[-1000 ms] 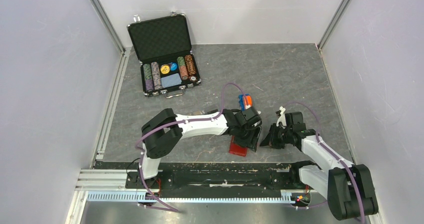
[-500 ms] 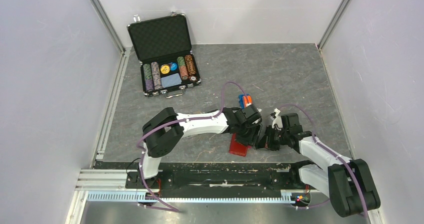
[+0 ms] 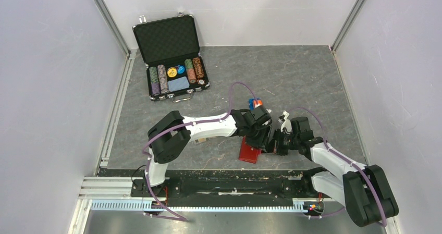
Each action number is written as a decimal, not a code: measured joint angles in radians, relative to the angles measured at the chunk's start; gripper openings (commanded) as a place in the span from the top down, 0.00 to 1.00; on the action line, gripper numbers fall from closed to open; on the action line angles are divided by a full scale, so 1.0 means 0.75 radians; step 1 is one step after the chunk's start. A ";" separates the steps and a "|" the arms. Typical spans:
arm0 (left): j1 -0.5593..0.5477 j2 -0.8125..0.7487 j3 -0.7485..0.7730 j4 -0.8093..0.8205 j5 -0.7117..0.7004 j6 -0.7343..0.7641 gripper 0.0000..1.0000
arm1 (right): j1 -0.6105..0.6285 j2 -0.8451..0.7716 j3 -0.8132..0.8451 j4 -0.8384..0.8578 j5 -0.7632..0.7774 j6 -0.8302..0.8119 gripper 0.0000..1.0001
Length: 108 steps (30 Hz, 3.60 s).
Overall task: Put the credit cards into the card holder
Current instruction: Close the card holder at the center of the board.
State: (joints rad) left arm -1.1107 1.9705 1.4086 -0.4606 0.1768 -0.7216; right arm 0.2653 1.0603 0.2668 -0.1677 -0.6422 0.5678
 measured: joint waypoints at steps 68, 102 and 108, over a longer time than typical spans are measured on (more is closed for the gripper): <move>0.093 -0.133 -0.186 0.022 -0.056 0.001 0.98 | 0.153 0.093 -0.004 0.300 -0.048 0.119 1.00; 0.094 -0.108 -0.184 -0.013 -0.094 0.010 0.98 | 0.202 0.195 -0.005 0.440 0.053 0.150 1.00; 0.094 -0.118 -0.182 -0.022 -0.121 0.019 0.98 | 0.202 0.175 -0.005 0.428 0.076 0.136 1.00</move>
State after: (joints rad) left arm -1.0401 1.8820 1.2724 -0.4770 0.0864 -0.7074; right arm 0.4171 1.1915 0.2634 0.1532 -0.5850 0.6697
